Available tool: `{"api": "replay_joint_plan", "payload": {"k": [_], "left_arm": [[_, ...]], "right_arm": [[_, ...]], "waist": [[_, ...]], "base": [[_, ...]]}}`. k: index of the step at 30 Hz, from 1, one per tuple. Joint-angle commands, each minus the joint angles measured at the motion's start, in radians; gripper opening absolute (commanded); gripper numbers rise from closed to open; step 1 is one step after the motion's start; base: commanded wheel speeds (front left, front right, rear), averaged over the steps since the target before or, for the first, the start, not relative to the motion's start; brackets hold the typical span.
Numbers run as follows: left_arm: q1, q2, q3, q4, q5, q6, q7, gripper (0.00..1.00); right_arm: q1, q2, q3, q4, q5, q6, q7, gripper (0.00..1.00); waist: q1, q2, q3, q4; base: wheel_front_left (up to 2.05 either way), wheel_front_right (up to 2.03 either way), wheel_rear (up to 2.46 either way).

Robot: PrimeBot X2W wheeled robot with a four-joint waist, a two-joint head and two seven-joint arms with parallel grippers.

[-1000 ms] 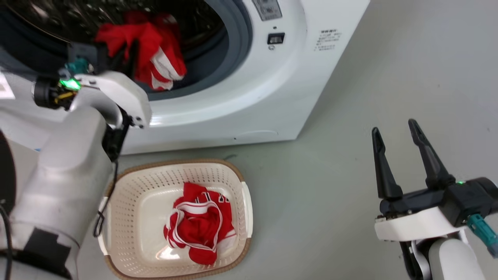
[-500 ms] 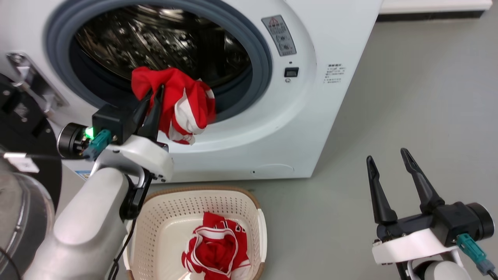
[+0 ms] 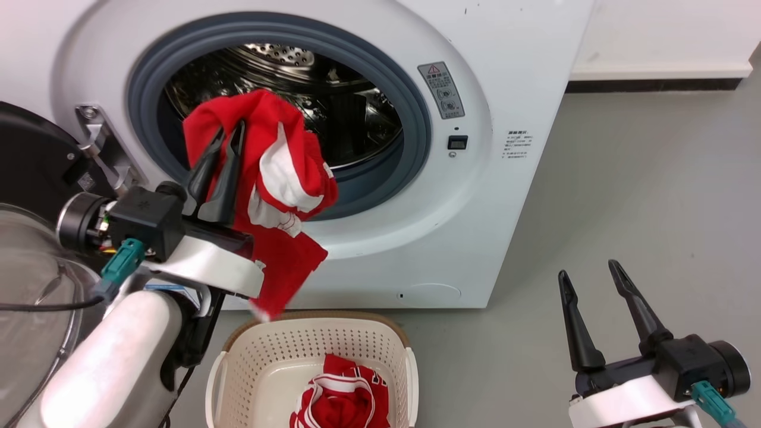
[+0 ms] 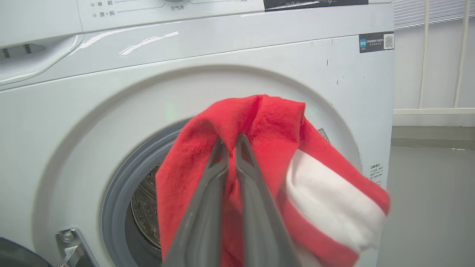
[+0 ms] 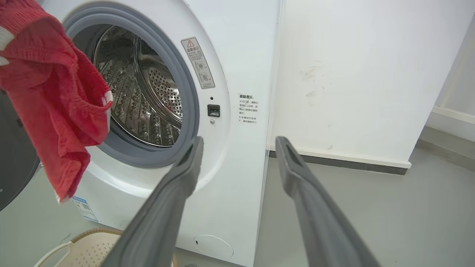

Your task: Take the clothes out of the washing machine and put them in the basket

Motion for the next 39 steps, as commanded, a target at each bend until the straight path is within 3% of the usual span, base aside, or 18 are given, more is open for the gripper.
{"api": "replay_joint_plan", "payload": {"k": [1, 12, 21, 30, 39], "left_arm": [[0.012, 0.002, 0.005, -0.009, 0.004, 0.004, 0.001, 0.0], [0.051, 0.051, -0.003, -0.181, 0.02, 0.044, 0.064, 0.0], [0.138, 0.038, -0.039, -0.188, -0.017, 0.039, 0.063, 0.0], [0.203, -0.005, -0.109, -0.069, -0.048, -0.007, 0.039, 0.0], [0.15, -0.086, -0.157, 0.199, -0.069, -0.095, -0.011, 0.0]], "right_arm": [[0.007, 0.001, -0.001, 0.001, 0.0, -0.001, -0.003, 1.0], [0.015, 0.001, 0.004, 0.001, 0.01, -0.001, -0.003, 1.0], [-0.012, 0.001, -0.003, -0.005, 0.006, -0.001, -0.002, 1.0], [-0.06, 0.001, -0.018, -0.019, -0.002, -0.001, -0.002, 1.0], [-0.138, 0.001, -0.04, -0.042, -0.01, -0.001, -0.003, 1.0]], "waist": [[0.0001, -0.0001, -0.006, 0.004], [0.0001, -0.0001, -0.014, 0.015], [0.0001, -0.0001, 0.029, 0.01], [0.0001, -0.0001, 0.132, 0.003], [0.0001, -0.0001, 0.296, -0.025]], "base": [[0.0, 0.0, 0.0], [0.0, 0.0, 0.0], [0.0, 0.0, 0.0], [0.0, 0.0, 0.0], [0.0, 0.0, 0.0]]}}
